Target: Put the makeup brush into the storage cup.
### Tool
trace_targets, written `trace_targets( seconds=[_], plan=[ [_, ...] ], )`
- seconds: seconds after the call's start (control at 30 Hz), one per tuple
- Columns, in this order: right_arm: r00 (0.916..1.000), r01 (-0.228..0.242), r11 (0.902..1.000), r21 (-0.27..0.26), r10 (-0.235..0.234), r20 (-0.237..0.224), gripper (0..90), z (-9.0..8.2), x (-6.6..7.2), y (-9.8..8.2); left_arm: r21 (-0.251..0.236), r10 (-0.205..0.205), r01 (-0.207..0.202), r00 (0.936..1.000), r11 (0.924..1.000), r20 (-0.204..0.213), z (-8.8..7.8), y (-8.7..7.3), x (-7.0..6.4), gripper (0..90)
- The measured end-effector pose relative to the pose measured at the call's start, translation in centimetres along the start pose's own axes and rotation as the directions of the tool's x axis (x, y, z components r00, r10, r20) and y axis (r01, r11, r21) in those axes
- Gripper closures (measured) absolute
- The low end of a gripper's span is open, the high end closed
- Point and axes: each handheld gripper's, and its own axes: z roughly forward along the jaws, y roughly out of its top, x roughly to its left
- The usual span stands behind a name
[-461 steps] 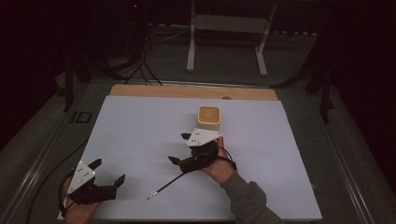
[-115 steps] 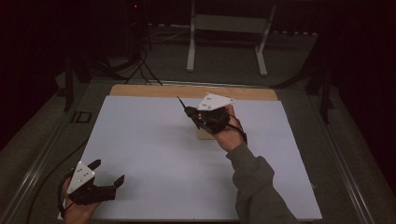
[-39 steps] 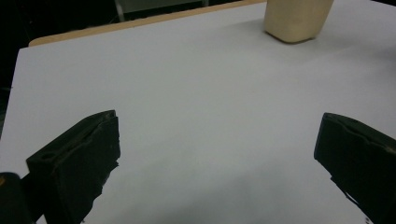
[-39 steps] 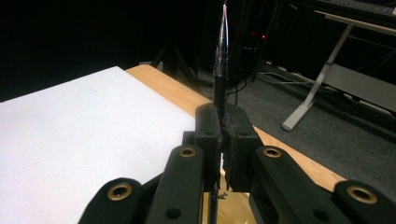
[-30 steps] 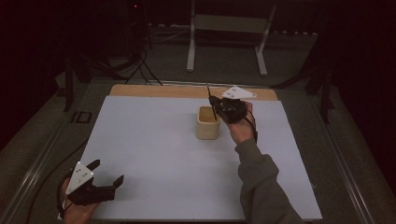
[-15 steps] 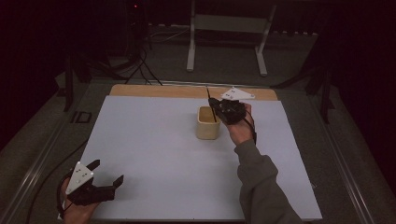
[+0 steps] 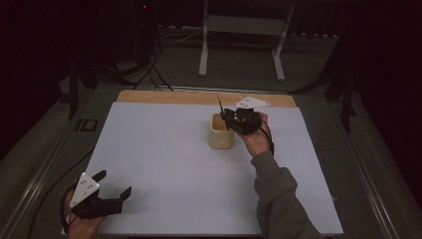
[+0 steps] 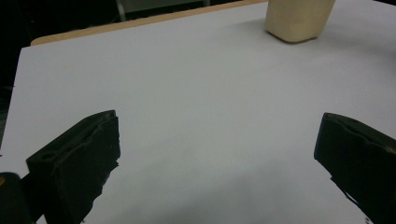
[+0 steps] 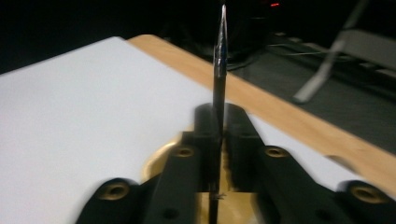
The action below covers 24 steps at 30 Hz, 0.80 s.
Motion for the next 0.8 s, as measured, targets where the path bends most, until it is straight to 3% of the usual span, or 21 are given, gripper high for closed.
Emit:
trace_targets(
  seconds=[0.03, 0.07, 0.1, 0.13, 0.33, 0.8],
  plan=[
    [1.0000, 0.000, 1.0000, 0.000, 0.000, 0.000, 60.2, 0.0, 0.0, 0.0, 0.000, 0.000, 0.000, 1.0000, 1.0000, 0.000, 0.0, 0.0, 0.0, 1.6],
    [0.9988, -0.022, 0.9998, 0.003, 0.022, -0.044, 39.4, 0.0, -0.1, 0.0, 0.001, 0.000, 0.000, 1.0000, 1.0000, 0.000, 0.0, 0.0, 0.0, 1.6],
    [0.9986, -0.022, 0.9997, -0.006, 0.021, -0.049, 25.2, 0.0, 0.0, 0.0, 0.001, 0.000, 0.000, 1.0000, 1.0000, 0.000, 0.0, 0.0, 0.0, 1.6],
    [0.9994, -0.022, 0.9998, -0.002, 0.022, -0.026, 18.0, -0.1, 0.1, 0.0, 0.000, 0.000, 0.000, 1.0000, 1.0000, -0.001, 0.0, 0.0, 0.0, 1.6],
    [0.9997, -0.019, 0.9998, 0.005, 0.019, -0.015, 10.8, -0.8, 0.0, 0.0, 0.001, 0.000, 0.000, 1.0000, 1.0000, -0.002, 0.0, 0.0, 0.0, 1.6],
    [0.9998, -0.019, 0.9996, 0.022, 0.019, 0.002, 10.6, -2.2, -0.9, -1.3, 0.000, 0.002, -0.002, 1.0000, 1.0000, -0.001, 0.1, 0.0, 0.0, 1.6]
  ],
)
